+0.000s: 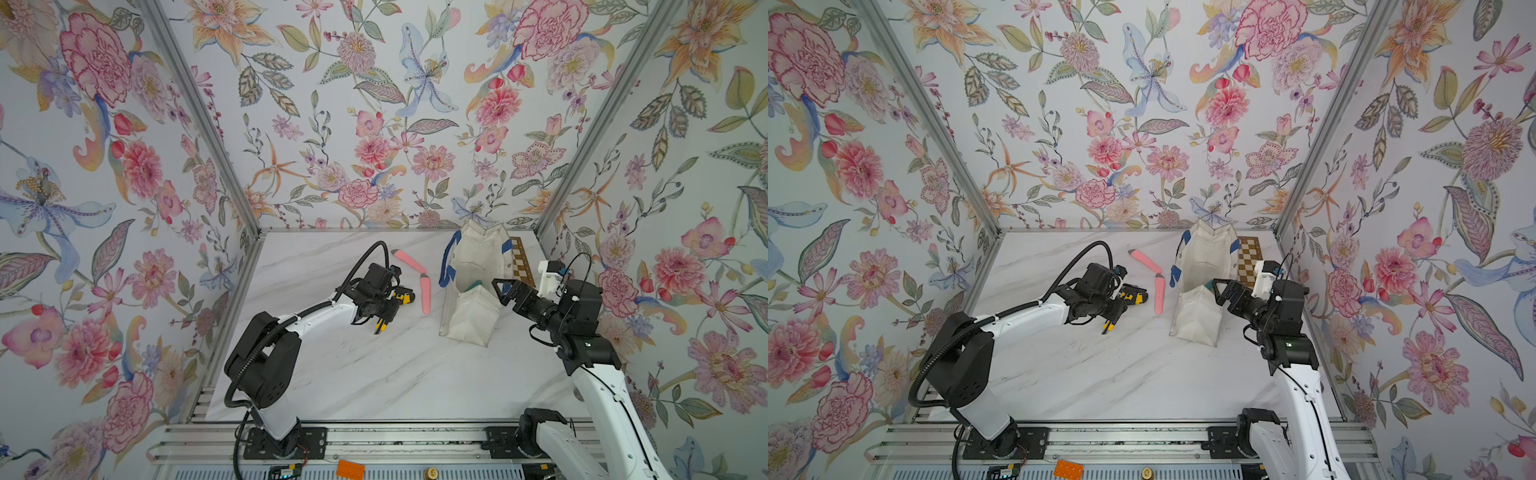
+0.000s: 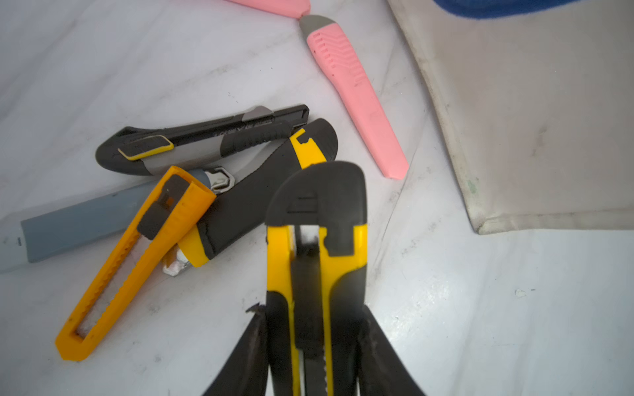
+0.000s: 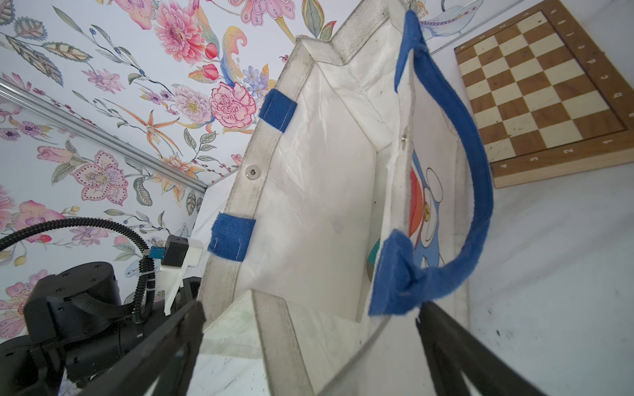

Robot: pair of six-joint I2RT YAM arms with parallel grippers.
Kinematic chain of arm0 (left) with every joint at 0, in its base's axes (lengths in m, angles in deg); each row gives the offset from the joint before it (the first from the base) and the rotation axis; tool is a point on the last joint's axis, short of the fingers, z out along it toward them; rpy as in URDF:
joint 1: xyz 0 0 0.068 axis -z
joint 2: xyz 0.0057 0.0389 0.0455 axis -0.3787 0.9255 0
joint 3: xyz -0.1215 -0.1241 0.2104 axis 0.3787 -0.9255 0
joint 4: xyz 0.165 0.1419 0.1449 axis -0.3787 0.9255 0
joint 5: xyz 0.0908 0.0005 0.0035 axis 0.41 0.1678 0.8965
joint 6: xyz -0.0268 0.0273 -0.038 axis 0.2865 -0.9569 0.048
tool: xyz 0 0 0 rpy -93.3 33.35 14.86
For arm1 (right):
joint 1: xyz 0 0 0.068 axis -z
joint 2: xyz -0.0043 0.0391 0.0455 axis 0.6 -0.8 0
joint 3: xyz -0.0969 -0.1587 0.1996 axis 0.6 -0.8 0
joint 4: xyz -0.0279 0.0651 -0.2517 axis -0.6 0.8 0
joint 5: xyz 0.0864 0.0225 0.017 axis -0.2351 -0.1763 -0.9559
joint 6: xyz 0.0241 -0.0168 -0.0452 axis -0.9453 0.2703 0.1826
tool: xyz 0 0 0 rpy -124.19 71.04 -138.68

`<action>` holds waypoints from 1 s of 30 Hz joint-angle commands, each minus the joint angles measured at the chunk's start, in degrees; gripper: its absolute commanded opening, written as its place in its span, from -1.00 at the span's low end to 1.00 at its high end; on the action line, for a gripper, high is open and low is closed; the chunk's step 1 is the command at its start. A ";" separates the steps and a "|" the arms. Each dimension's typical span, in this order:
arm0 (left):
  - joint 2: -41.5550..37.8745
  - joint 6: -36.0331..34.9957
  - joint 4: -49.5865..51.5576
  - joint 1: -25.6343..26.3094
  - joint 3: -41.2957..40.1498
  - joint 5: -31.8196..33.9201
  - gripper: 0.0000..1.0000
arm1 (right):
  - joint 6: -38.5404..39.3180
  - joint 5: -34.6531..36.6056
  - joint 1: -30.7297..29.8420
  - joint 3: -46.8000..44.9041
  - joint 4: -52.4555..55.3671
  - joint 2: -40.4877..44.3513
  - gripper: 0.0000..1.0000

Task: Place the art knife into the pouch
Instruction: Pick up the utility knife at the center of the board.

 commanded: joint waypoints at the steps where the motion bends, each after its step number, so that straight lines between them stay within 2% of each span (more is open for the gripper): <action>1: -2.32 0.46 1.04 0.61 3.09 1.70 -0.64 | -1.01 -1.13 0.16 -0.96 -1.63 0.70 0.98; 12: -2.87 0.16 1.72 2.10 9.36 1.71 -0.66 | -1.97 -1.29 -0.02 -1.69 -2.97 0.79 0.98; 30: 3.14 -2.39 3.44 5.11 30.34 -1.23 -0.69 | -0.88 0.36 -0.02 -1.85 -2.39 1.22 0.98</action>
